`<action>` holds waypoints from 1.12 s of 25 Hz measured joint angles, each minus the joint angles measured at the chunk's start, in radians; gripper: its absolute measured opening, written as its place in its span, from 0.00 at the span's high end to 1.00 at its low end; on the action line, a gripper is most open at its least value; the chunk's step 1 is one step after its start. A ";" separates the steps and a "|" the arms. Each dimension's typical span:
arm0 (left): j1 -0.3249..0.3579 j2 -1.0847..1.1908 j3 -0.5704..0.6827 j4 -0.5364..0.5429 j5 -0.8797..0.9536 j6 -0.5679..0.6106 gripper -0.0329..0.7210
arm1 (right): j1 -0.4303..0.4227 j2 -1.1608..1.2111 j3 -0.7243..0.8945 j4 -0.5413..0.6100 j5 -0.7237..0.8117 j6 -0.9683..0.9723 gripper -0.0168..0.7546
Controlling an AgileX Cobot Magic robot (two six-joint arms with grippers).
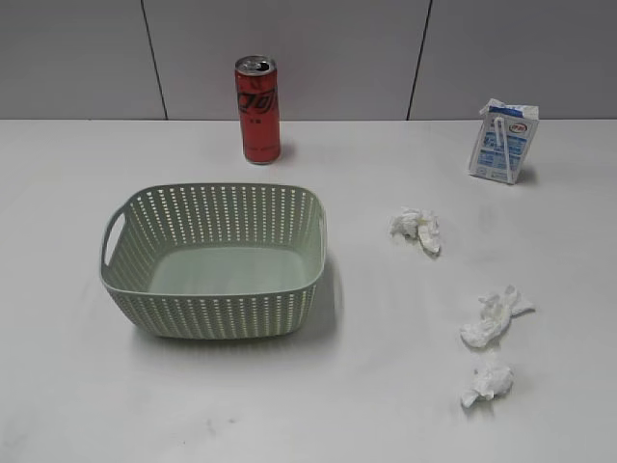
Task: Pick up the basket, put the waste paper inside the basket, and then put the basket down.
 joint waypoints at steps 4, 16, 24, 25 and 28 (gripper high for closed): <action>0.000 0.000 0.000 0.000 0.000 0.000 0.08 | 0.000 0.000 0.000 0.000 0.000 0.000 0.22; 0.000 0.000 0.000 0.000 -0.001 0.000 0.16 | 0.000 0.000 0.000 0.000 0.000 0.000 0.22; 0.000 0.205 -0.042 -0.039 -0.097 0.042 0.18 | 0.000 0.000 0.000 0.000 0.000 0.000 0.22; -0.001 0.248 -0.052 -0.048 -0.126 0.048 0.18 | 0.000 0.000 0.000 0.000 0.000 0.000 0.22; -0.028 0.358 -0.080 -0.062 -0.209 0.054 0.18 | 0.000 0.000 0.000 0.000 0.000 0.000 0.22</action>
